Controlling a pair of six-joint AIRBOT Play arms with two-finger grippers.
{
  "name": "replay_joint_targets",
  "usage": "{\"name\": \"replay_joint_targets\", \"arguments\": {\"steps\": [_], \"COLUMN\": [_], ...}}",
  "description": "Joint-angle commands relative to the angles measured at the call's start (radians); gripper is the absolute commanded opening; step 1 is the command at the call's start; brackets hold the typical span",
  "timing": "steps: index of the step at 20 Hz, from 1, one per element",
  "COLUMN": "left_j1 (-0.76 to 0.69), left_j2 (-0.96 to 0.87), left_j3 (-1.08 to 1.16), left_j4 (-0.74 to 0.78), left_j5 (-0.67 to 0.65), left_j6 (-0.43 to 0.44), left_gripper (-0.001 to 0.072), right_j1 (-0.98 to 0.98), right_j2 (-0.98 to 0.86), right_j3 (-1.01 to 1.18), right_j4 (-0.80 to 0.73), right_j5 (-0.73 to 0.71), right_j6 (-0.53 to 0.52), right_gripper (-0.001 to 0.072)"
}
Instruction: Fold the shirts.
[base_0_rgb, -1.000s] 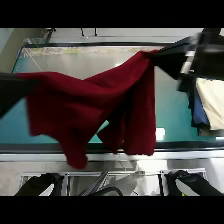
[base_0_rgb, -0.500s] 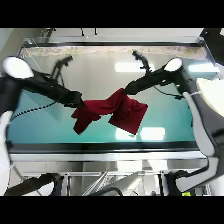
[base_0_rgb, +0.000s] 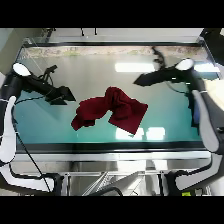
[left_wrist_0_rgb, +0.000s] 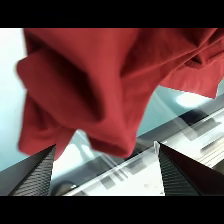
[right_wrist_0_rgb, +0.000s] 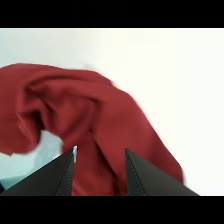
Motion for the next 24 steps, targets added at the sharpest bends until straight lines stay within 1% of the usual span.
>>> {"name": "replay_joint_targets", "arguments": {"steps": [1,2,4,6,8,10,12,15,19,20,21,22,24], "left_j1": [0.056,0.059,0.059,0.058,0.058,0.058,0.058,0.043,-0.026,-0.041,-0.052,-0.060,-0.059], "left_j2": [0.064,0.104,0.172,0.205,0.199,0.166,0.120,0.053,-0.018,-0.038,-0.051,-0.058,-0.058], "left_j3": [-0.081,-0.165,-0.341,-0.484,-0.566,-0.588,-0.572,-0.527,-0.478,-0.464,-0.455,-0.451,-0.449], "left_j4": [0.017,0.050,0.114,0.116,0.095,0.097,0.079,0.013,0.013,0.013,0.014,0.014,0.022], "left_j5": [-0.026,0.004,0.098,0.193,0.259,0.296,0.309,0.311,0.328,0.321,0.316,0.310,0.296], "left_j6": [0.040,0.057,0.067,0.088,0.108,0.115,0.132,0.151,0.151,0.151,0.150,0.151,0.151], "left_gripper": [0.0690,0.0689,0.0689,0.0689,0.0688,0.0689,0.0688,0.0688,0.0687,0.0622,0.0439,0.0285,0.0073], "right_j1": [-0.166,-0.209,-0.274,-0.300,-0.289,-0.269,-0.235,-0.145,-0.018,0.000,0.009,0.011,0.016], "right_j2": [0.112,0.154,0.241,0.317,0.367,0.384,0.382,0.381,0.345,0.327,0.308,0.292,0.264], "right_j3": [-0.085,-0.166,-0.353,-0.529,-0.672,-0.767,-0.817,-0.856,-0.867,-0.867,-0.867,-0.867,-0.867], "right_j4": [-0.049,-0.049,-0.049,-0.049,-0.049,-0.038,-0.025,-0.022,-0.023,-0.023,-0.023,-0.023,-0.023], "right_j5": [0.159,0.188,0.188,0.164,0.114,0.077,0.047,-0.059,-0.187,-0.197,-0.198,-0.198,-0.203], "right_j6": [0.105,0.105,0.100,0.088,0.080,0.078,0.078,0.088,0.113,0.117,0.122,0.129,0.130], "right_gripper": [0.0362,0.0361,0.0361,0.0361,0.0361,0.0362,0.0362,0.0361,0.0361,0.0362,0.0361,0.0362,0.0362]}}
